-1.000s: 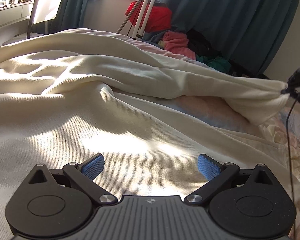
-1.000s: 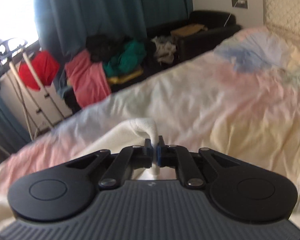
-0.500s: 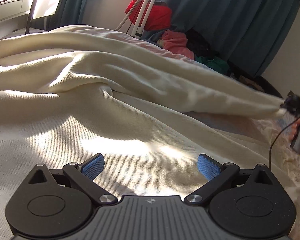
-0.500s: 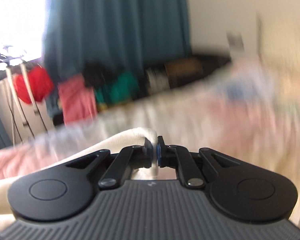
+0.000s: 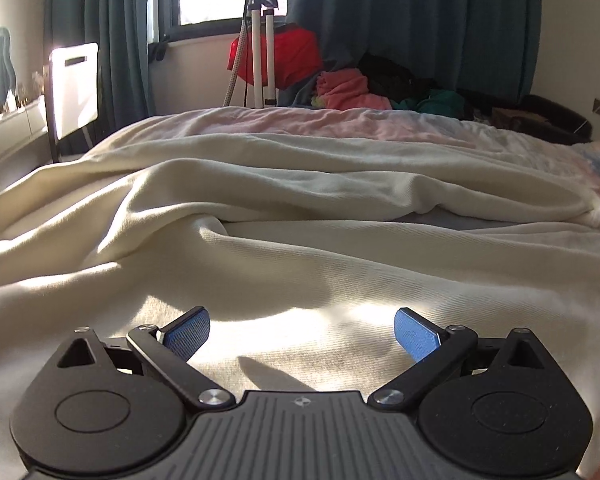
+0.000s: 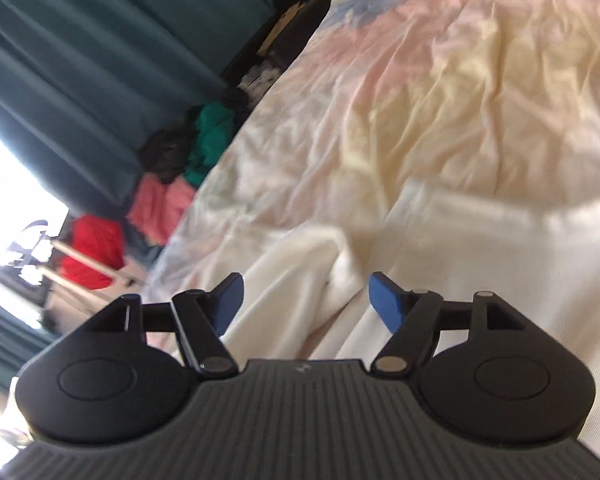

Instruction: Fold clothes

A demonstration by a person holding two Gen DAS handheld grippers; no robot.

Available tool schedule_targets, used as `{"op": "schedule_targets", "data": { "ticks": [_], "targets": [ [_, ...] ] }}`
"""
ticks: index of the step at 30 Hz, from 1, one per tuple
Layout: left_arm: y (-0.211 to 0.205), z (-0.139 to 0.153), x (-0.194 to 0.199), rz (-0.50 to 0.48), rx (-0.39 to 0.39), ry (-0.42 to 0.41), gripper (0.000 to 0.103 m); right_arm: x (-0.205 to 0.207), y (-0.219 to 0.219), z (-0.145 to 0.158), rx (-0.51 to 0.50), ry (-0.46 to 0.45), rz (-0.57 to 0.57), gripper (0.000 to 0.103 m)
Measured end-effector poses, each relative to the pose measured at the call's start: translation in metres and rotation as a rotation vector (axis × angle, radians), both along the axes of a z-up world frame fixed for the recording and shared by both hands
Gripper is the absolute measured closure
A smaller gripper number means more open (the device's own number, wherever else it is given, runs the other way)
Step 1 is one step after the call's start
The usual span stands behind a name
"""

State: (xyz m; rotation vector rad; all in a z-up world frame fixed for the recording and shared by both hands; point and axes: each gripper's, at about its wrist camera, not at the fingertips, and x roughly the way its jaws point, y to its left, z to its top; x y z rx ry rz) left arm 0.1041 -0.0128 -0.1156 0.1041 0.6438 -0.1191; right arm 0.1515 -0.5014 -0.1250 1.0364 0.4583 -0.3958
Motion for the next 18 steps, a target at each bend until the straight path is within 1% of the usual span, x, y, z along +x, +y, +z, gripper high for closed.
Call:
{"op": "schedule_targets", "data": {
  "ticks": [1,2,4,6,8,9,11,14,16,17,18],
  "targets": [
    [-0.003,-0.001,0.002,-0.008,0.026,-0.013,0.005,0.000,0.003,0.001,0.050,-0.023,0.028,0.031],
    [-0.006,-0.001,0.006,-0.021,0.054,-0.025,0.005,0.007,0.003,-0.004,0.106,-0.034,0.053,0.031],
    [-0.013,0.002,0.015,-0.063,0.125,-0.045,0.010,0.019,0.004,-0.016,0.218,-0.055,0.101,0.031],
    [-0.018,0.007,0.026,-0.105,0.186,-0.078,0.010,0.035,0.000,-0.030,0.258,-0.045,0.097,0.032],
    [-0.023,0.013,0.041,-0.146,0.230,-0.121,0.010,0.049,-0.007,-0.043,0.286,-0.052,0.081,0.032],
    [-0.025,0.015,0.049,-0.170,0.248,-0.136,0.010,0.056,-0.010,-0.048,0.292,-0.054,0.075,0.032],
    [-0.033,0.014,0.068,-0.231,0.279,-0.143,0.010,0.071,-0.013,-0.056,0.293,-0.008,0.077,0.032],
    [-0.051,0.002,0.098,-0.334,0.368,-0.111,0.014,0.090,-0.011,-0.059,0.228,0.057,0.095,0.033],
    [-0.062,-0.008,0.116,-0.371,0.418,-0.084,0.018,0.096,-0.014,-0.058,0.203,0.040,0.073,0.034],
    [-0.066,-0.013,0.125,-0.384,0.431,-0.065,0.020,0.098,-0.017,-0.056,0.186,0.032,0.056,0.040],
    [-0.069,-0.018,0.134,-0.394,0.429,-0.041,0.031,0.100,-0.020,-0.054,0.169,0.025,0.039,0.049]
  ]
}}
